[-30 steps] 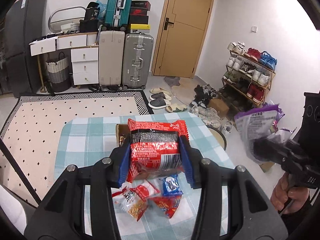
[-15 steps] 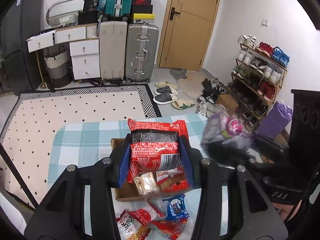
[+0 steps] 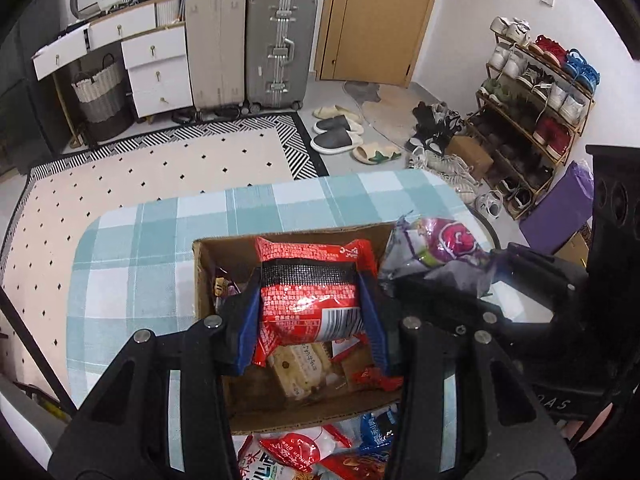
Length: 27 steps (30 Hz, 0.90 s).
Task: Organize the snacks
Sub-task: 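Open both grippers to drop the bags into the box, then move both grippers back toward the remaining snacks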
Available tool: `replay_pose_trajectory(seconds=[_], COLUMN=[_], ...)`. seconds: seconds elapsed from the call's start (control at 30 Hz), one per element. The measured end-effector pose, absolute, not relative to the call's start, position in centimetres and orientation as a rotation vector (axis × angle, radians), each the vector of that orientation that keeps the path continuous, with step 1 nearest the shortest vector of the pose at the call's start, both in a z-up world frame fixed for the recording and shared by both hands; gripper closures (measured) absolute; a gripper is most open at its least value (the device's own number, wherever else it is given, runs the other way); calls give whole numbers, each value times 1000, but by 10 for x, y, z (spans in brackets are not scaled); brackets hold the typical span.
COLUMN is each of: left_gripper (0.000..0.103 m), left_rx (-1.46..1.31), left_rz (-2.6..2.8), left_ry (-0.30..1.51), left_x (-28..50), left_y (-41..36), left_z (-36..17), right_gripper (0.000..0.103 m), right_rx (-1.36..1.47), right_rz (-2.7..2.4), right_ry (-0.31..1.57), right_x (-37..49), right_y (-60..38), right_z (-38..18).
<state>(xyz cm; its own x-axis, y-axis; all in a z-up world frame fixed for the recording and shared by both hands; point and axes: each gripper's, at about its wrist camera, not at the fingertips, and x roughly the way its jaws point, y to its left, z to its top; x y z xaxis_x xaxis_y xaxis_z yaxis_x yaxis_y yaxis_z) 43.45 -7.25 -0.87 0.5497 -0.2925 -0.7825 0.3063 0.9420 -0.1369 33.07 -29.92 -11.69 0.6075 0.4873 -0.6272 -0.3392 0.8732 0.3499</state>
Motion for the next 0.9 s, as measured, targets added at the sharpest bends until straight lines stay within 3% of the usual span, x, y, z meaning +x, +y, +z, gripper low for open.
replay_pose_trajectory(seconds=[0.2,0.33,0.4,0.57,0.63,0.83,0.9], left_gripper=[60,50,43,34,24,23,19], left_rx=[7,-3,-18,-24,-38,12,10], left_rz=[-348,-331,-307,-273,-253,-232,-223], left_ry=[968,1027,1020,948,904,754,695], left_x=[449,457,454,426,405,332,304], left_y=[-70,-66,-60,-43,-33,-26,-23], left_z=[-42,-56,-57,-46,-35,-5,7], right_gripper=[55,49,39,35,35,29,22], right_rx=[213,205,193,187,197,217,190], right_rz=[470,462,470,484,491,521,529], right_ry=[818,813,789,746,713,645,611], right_x=[339,338,332,308,289,233,212], right_y=[-300,-301,-302,-305,-308,-313,-312], right_z=[-143,-147,-141,-123,-113,-93,-87])
